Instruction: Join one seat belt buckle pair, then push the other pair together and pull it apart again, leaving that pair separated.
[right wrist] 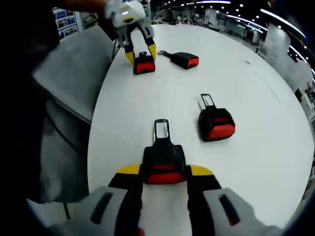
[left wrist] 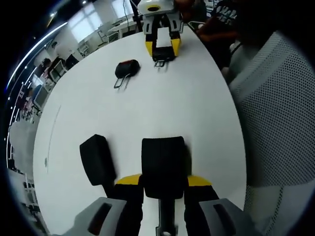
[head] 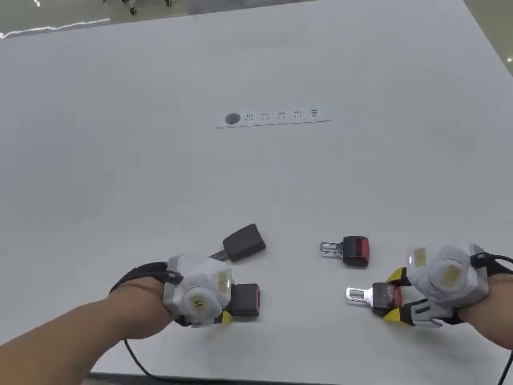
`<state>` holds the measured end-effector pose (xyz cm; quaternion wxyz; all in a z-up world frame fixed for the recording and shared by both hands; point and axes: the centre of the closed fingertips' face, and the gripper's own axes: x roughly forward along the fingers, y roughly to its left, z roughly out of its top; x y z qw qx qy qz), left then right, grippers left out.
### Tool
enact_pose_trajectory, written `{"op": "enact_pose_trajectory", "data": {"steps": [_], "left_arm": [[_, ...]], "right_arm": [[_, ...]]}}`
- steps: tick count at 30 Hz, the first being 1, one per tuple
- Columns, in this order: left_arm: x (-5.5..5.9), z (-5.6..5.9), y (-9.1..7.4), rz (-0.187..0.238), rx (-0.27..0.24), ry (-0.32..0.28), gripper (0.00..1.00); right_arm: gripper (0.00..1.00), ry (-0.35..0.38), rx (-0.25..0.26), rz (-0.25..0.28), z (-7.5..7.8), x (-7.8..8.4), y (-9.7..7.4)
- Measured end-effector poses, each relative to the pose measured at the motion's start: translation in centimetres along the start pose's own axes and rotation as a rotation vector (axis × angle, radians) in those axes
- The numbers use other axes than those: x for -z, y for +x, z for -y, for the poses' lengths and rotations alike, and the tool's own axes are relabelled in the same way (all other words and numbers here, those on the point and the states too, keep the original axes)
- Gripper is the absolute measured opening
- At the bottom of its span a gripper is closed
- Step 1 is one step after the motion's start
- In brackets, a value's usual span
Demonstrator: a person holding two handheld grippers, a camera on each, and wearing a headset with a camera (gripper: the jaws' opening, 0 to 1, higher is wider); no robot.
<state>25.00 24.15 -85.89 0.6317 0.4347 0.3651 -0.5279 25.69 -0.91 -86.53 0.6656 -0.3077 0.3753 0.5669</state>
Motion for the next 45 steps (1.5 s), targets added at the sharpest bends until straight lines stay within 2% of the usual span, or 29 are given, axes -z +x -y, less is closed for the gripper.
{"op": "enact_pose_trajectory", "data": {"steps": [10,18,22,26,32,39,45], "left_arm": [[0.1,0.0,0.1,-0.035,0.024,0.013,0.32],[0.0,0.0,0.3,-0.067,0.041,0.058,0.32],[0.1,0.0,0.3,-0.079,0.048,0.06,0.32],[0.1,0.1,0.3,-0.082,0.046,0.053,0.32],[0.1,0.1,0.3,-0.085,0.053,0.057,0.32],[0.0,0.1,0.3,-0.079,0.051,0.054,0.33],[0.0,0.1,0.3,-0.071,0.05,0.055,0.33]], "right_arm": [[0.34,-0.013,-0.007,0.011,0.1,0.1,0.2],[0.34,-0.013,-0.005,0.0,-0.4,-0.4,-0.4],[0.34,-0.015,-0.007,-0.014,-0.7,-0.7,-0.5],[0.34,-0.031,-0.015,-0.016,-1.1,-1.4,0.1],[0.34,-0.039,-0.021,0.007,-1.5,-3.8,1.8],[0.34,-0.044,-0.022,0.037,-2.6,-7.5,4.4],[0.34,-0.052,-0.023,0.054,-3.3,-10.1,6.0]]}}
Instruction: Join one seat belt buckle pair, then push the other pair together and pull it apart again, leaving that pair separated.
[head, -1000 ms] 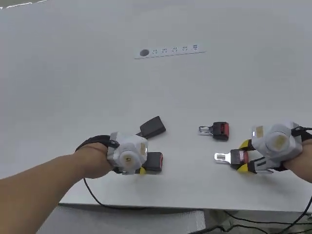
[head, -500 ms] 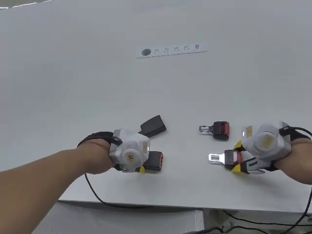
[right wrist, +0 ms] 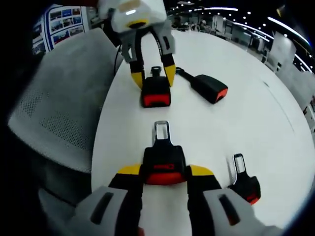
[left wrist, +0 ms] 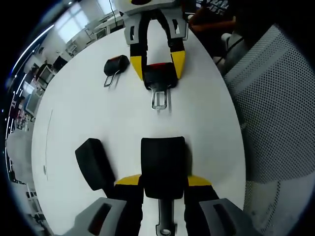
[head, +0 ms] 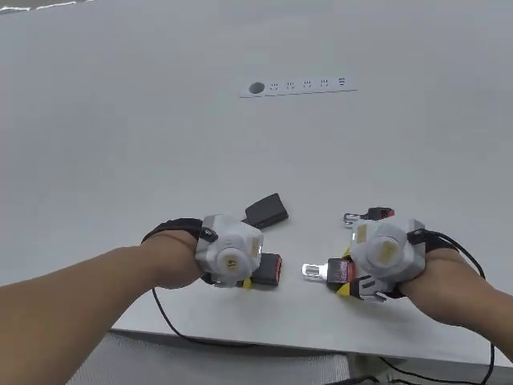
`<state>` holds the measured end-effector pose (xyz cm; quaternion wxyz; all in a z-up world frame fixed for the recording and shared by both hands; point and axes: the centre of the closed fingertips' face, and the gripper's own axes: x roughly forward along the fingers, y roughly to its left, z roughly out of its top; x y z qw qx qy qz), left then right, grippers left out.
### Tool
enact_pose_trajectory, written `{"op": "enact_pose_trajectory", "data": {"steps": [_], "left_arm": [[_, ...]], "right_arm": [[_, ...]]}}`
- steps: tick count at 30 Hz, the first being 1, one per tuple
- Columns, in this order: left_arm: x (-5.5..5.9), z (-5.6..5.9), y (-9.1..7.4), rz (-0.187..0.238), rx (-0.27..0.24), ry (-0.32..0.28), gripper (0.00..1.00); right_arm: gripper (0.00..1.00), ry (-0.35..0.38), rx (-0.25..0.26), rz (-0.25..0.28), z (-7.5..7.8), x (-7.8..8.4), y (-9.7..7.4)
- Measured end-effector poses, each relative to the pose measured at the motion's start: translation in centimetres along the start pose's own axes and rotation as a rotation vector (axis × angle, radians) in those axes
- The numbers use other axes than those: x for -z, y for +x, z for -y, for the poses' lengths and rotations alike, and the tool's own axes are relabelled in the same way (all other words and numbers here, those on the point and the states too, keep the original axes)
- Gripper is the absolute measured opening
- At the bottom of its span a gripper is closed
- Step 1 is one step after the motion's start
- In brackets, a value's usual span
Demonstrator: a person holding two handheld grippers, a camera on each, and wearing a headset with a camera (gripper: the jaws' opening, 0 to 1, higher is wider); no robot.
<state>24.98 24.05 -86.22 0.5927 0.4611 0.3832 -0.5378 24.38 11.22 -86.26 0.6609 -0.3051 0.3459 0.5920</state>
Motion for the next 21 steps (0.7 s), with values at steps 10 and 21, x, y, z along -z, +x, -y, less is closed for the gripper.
{"op": "enact_pose_trajectory", "data": {"steps": [10,21], "left_arm": [[0.0,0.0,-0.1,0.006,-0.009,-0.007,0.33],[0.0,0.0,-0.1,0.01,-0.023,-0.012,0.32]], "right_arm": [[0.34,-0.009,-0.005,-0.034,-0.4,-2.3,1.9],[0.34,-0.019,0.014,-0.053,-0.4,-2.5,2.1]]}}
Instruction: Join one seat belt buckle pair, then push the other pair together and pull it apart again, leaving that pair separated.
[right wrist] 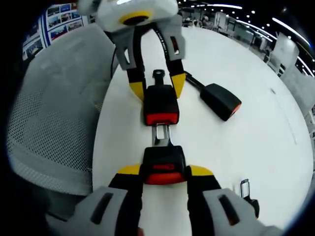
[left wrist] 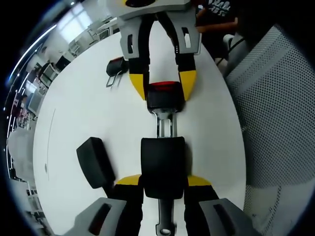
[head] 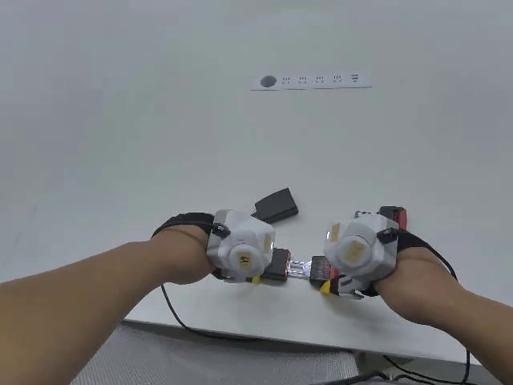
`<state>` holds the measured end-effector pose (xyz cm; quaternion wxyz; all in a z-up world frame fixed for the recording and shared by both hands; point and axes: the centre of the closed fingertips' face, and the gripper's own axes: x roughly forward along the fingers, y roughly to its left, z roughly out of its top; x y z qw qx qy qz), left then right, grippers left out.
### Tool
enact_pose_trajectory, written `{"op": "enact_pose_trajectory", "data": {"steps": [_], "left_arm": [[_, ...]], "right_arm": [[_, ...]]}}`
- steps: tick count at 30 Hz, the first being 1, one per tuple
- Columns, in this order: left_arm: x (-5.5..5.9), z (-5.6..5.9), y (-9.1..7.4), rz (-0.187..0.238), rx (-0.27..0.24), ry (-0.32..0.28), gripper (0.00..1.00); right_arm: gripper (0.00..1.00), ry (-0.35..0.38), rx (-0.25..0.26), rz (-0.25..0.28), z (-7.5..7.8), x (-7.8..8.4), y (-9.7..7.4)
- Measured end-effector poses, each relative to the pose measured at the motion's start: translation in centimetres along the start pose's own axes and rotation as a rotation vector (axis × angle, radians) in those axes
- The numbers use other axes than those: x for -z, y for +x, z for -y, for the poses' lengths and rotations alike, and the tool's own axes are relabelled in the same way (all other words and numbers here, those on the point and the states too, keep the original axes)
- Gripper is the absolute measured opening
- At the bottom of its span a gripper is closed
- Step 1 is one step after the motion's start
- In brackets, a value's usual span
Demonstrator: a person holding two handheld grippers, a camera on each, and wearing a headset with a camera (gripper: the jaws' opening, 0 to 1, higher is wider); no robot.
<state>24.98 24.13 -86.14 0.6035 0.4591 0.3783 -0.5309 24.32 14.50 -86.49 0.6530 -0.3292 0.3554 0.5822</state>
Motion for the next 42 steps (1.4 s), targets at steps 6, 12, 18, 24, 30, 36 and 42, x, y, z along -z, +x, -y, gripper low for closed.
{"op": "enact_pose_trajectory", "data": {"steps": [6,12,18,24,30,36,42], "left_arm": [[0.0,-0.1,0.0,-0.004,0.001,-0.01,0.32],[0.1,0.0,0.0,-0.009,-0.004,-0.019,0.32],[0.1,0.0,0.1,-0.001,-0.012,-0.036,0.32],[0.1,0.0,0.1,-0.002,0.0,-0.028,0.32],[0.1,0.0,0.2,-0.011,0.007,-0.032,0.31],[0.2,0.0,0.1,-0.012,0.006,-0.043,0.31],[0.2,0.0,0.2,-0.008,0.008,-0.053,0.31]], "right_arm": [[0.34,0.008,0.004,0.01,0.1,-0.1,0.0],[0.34,0.0,0.002,0.029,0.0,-0.9,0.4],[0.34,0.009,0.0,0.04,0.0,-1.4,0.7],[0.34,0.015,0.003,0.042,0.1,-1.6,0.7],[0.33,-0.001,-0.003,0.046,0.2,-1.9,0.9],[0.33,-0.004,0.002,0.045,0.2,-2.0,1.0],[0.33,-0.015,-0.005,0.047,0.1,-2.8,1.5]]}}
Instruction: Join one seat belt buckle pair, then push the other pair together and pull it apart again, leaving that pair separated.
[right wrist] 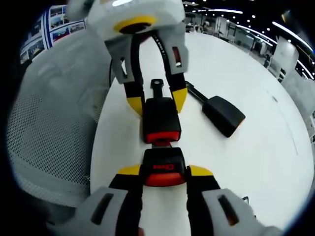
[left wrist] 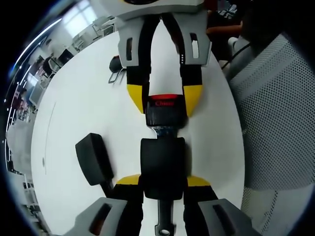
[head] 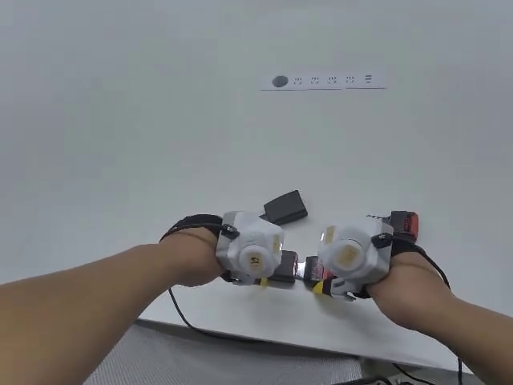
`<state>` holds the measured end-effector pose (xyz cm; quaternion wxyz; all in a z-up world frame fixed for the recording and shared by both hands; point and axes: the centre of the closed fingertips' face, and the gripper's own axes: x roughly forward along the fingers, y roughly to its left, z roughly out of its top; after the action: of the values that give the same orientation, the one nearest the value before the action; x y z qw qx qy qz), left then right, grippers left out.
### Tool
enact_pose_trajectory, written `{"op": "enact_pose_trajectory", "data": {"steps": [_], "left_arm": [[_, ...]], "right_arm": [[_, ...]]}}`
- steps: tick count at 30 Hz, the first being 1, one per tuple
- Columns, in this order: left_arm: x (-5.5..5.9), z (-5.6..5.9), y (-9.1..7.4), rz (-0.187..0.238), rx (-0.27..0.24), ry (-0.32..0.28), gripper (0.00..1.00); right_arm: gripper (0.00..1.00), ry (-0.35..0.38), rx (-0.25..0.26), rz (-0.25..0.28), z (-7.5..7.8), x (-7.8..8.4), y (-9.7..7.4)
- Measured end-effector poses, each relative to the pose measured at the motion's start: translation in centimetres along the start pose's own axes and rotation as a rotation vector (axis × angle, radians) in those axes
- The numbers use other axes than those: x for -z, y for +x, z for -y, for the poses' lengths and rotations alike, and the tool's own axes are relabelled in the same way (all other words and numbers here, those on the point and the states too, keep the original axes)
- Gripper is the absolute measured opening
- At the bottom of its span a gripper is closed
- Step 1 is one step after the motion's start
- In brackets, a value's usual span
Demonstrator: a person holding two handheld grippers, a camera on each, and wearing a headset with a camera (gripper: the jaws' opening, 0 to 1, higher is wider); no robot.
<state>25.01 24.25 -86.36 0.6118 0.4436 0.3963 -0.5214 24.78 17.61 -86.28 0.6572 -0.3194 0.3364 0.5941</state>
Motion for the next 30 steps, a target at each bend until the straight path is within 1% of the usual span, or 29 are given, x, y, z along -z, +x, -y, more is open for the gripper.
{"op": "enact_pose_trajectory", "data": {"steps": [3,5,6,7,13,15,17,19,21,25,30], "left_arm": [[-0.05,0.02,-0.02,0.0,0.003,-0.002,0.31],[-0.06,0.08,0.06,-0.004,0.007,0.004,0.31],[0.01,0.12,0.02,-0.004,0.006,-0.011,0.31],[0.0,0.16,0.03,-0.002,0.007,-0.001,0.31],[-0.07,0.23,0.12,-0.004,0.011,0.005,0.31],[0.0,0.18,0.08,-0.005,0.007,0.003,0.31],[0.08,0.13,0.02,0.003,0.009,0.008,0.32],[0.1,-0.05,-0.03,0.021,0.003,-0.017,0.32],[0.14,-0.14,-0.04,0.028,-0.004,-0.025,0.32],[0.17,-0.17,-0.05,0.029,-0.006,-0.029,0.32],[0.12,-0.24,-0.05,0.018,-0.004,-0.028,0.32]], "right_arm": [[0.33,0.003,-0.002,-0.001,0.04,-0.33,0.21],[0.33,0.021,-0.006,0.009,0.01,-0.64,0.29],[0.33,0.021,0.016,-0.01,0.66,-0.23,0.17],[0.33,0.018,0.014,-0.007,0.62,-0.12,0.09],[0.33,0.008,0.007,-0.004,0.3,-0.15,0.15],[0.33,-0.009,0.008,-0.001,0.16,-0.09,0.09],[0.33,-0.054,0.005,0.013,0.07,-0.03,-0.08],[0.33,-0.033,-0.009,0.032,0.32,0.07,-0.15],[0.33,-0.037,-0.012,0.032,0.45,-0.01,-0.05],[0.34,-0.034,-0.016,0.032,0.17,-0.09,-0.02],[0.34,-0.02,-0.018,0.027,-0.05,-0.13,0.03]]}}
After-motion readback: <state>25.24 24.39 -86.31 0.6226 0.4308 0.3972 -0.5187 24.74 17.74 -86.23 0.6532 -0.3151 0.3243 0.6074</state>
